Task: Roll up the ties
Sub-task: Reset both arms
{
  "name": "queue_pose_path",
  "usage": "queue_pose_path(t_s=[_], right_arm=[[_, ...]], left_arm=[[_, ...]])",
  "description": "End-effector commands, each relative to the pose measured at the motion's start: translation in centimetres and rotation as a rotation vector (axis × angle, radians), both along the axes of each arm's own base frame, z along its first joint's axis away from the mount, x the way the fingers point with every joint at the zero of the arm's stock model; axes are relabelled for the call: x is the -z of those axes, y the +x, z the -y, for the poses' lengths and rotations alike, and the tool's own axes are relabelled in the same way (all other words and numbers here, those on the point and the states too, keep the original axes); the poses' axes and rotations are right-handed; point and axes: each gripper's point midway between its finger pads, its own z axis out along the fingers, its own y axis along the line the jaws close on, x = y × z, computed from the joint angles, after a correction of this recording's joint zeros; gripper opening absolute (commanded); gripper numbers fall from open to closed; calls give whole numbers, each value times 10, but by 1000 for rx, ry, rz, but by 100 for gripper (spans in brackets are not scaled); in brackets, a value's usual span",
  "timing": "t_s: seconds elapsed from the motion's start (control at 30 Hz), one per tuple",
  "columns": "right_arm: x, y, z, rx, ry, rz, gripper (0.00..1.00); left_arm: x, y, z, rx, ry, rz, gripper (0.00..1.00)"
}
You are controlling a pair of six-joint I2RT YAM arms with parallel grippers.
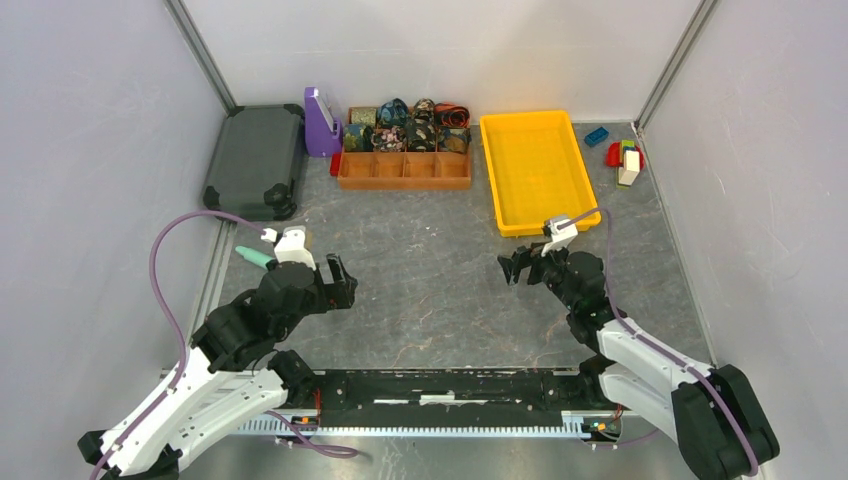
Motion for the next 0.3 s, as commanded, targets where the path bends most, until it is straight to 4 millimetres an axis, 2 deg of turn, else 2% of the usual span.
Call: queue_pose_path(t_s=[0.0,0.27], right_arm=[[-21,5,-9,-36,27,66,98],[-21,4,-12,-57,25,67,98]], left_arm=[[-3,3,-3,1,20,30,100],[-4,3,-3,0,17,32,100]])
